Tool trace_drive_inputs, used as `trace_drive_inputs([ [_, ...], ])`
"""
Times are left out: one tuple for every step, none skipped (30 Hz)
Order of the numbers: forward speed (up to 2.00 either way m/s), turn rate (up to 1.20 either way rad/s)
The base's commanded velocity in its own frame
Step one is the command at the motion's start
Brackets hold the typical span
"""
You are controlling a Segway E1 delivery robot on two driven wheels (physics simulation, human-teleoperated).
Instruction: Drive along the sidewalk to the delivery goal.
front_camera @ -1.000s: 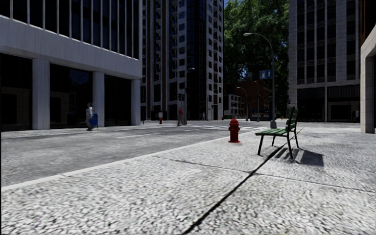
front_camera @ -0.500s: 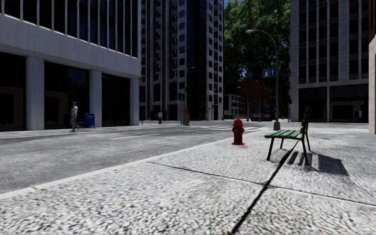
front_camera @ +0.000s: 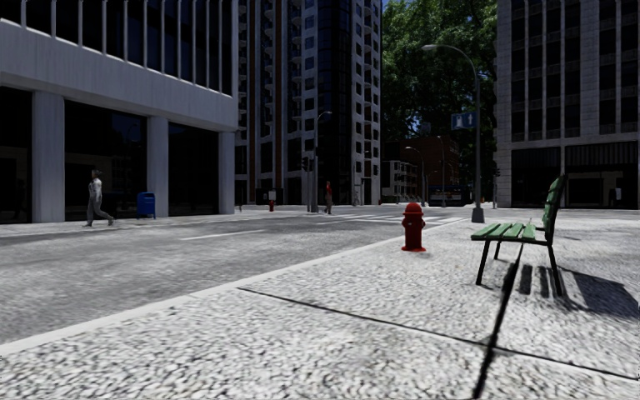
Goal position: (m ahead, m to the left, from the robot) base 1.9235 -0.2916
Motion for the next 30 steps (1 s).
trace_drive_inputs([
  [0.95,0.00],
  [0.95,0.00],
  [0.95,0.00],
  [0.95,0.00],
  [0.95,0.00],
  [0.95,0.00],
  [0.95,0.00],
  [0.95,0.00],
  [0.94,0.00],
  [0.94,0.00],
  [0.94,0.00],
  [0.94,0.00],
  [0.94,-0.03],
  [0.94,-0.06],
  [0.94,-0.06],
  [0.94,-0.13],
  [0.94,-0.20],
  [0.94,-0.22],
  [0.94,-0.22],
  [0.94,-0.24],
  [0.94,-0.25],
  [0.94,-0.25],
  [0.94,-0.25],
  [0.94,-0.25],
  [0.94,-0.25],
  [0.94,-0.25],
  [0.93,-0.25],
  [0.93,-0.25],
  [0.93,-0.25],
  [0.92,-0.25],
])
